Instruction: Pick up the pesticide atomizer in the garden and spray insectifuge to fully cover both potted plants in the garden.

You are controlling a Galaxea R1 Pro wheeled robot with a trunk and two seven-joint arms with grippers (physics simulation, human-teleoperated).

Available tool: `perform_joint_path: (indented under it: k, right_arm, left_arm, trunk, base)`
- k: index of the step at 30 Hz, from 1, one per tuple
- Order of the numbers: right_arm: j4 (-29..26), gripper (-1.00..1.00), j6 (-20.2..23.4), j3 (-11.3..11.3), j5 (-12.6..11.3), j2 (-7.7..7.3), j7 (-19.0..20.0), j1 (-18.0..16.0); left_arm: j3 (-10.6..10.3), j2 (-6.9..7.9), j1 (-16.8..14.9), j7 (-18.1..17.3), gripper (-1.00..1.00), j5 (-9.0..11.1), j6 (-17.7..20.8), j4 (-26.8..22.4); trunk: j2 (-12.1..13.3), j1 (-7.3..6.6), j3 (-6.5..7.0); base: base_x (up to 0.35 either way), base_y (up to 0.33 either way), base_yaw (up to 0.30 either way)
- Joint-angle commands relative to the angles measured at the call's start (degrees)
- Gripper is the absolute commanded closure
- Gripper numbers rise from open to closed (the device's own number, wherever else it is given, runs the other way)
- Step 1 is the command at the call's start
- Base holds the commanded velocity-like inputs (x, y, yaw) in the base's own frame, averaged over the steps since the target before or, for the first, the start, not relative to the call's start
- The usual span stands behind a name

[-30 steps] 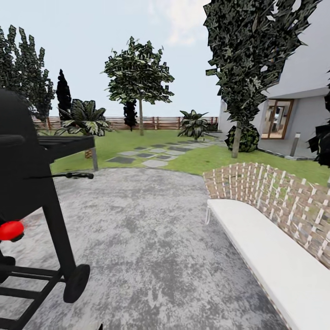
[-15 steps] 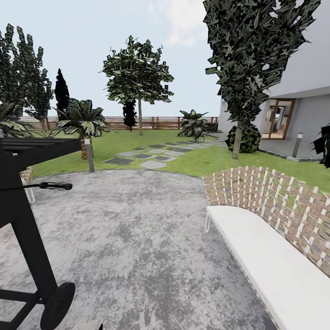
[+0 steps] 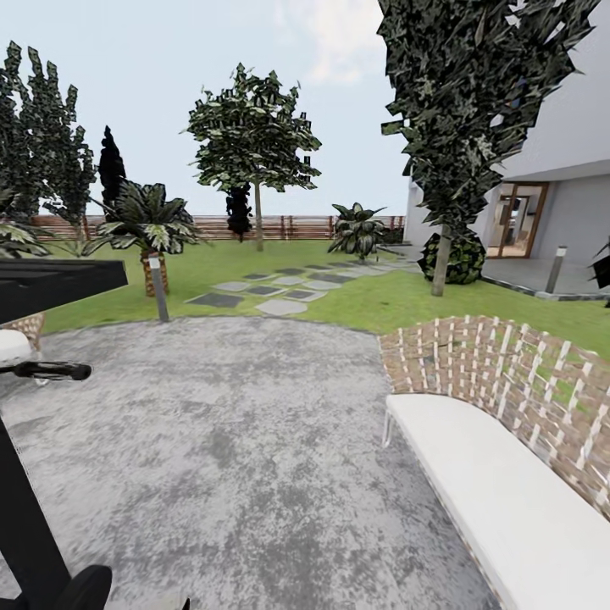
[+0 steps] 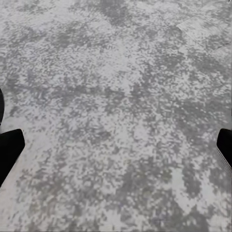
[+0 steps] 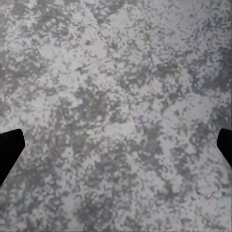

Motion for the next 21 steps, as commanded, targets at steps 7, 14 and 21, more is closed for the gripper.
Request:
perform_joint_path:
  k: [7,14,21]
  right_arm:
    - [-0.07,-1.00,0.34,-0.04,-0.02,0.02,0.01,0.00]
    - [-0.04,-1.00,0.34,-0.03,-0.02,0.03,-0.02,0.00]
    - [-0.04,-1.00,0.34,0.01,-0.02,0.03,-0.01,0.00]
  left_arm:
    - [-0.02,0.00,-0.03,0.04,-1.00,0.18,-0.18,0.05]
    - [-0.02,0.00,-0.03,0.04,-1.00,0.18,-0.18,0.06]
    - [-0.02,0.00,-0.03,0.04,-1.00,0.18,-0.18,0.04]
  trunk:
    - [-0.02,0.03,-0.06]
    - [-0.02,0.03,-0.06]
    - [-0.02,0.03,-0.06]
  base:
    - [0.338,0.000,0.000]
    - [0.338,0.000,0.000]
    - [0.338,0.000,0.000]
